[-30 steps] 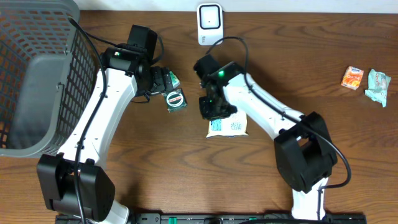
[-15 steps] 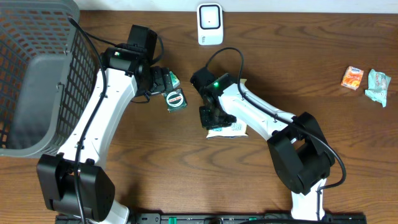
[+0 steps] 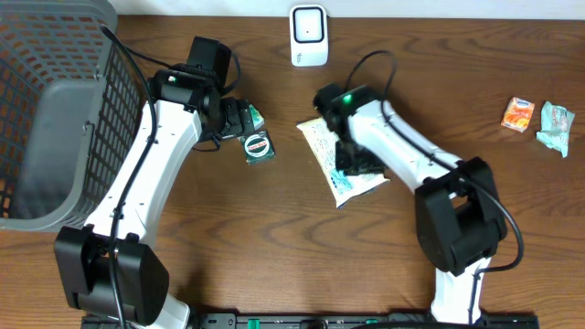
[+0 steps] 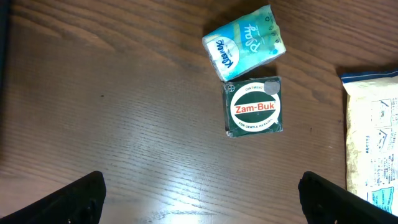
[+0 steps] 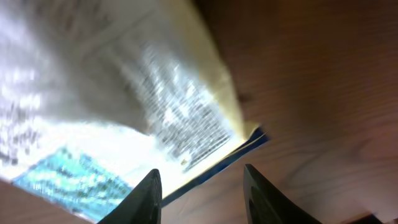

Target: Scan the item barcode

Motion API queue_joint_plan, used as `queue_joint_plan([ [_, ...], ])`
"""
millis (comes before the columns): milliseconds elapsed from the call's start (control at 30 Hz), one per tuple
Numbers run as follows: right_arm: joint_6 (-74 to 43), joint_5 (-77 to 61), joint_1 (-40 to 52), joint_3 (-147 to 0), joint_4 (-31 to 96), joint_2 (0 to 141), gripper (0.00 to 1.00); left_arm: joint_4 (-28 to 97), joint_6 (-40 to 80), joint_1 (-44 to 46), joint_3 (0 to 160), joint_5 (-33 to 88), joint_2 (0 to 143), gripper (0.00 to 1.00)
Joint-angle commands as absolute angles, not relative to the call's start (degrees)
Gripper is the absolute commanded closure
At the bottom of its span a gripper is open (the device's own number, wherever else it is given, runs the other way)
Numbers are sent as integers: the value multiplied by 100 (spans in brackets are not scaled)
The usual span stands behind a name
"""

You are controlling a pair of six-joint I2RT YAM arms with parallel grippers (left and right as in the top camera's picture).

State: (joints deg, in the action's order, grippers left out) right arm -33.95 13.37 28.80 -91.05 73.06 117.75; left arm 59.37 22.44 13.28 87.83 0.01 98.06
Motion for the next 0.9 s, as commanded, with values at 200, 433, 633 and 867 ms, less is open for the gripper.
queue_joint_plan([
  [200, -2471, 8, 2849, -9244, 6659, 11773, 65, 5953, 2213, 1315, 8831, -64, 9804, 2],
  [433, -1717, -1358, 2860, -9244, 6381, 11773, 65, 5953, 2213, 1315, 8831, -64, 9804, 3],
  [633, -1361, -1623, 3037, -9164, 6602, 11775, 64, 5953, 2213, 1315, 8831, -64, 9804, 3],
  [867, -1660, -768, 3382, -8705, 6377, 11778, 59, 5953, 2213, 1315, 8831, -64, 9804, 2],
])
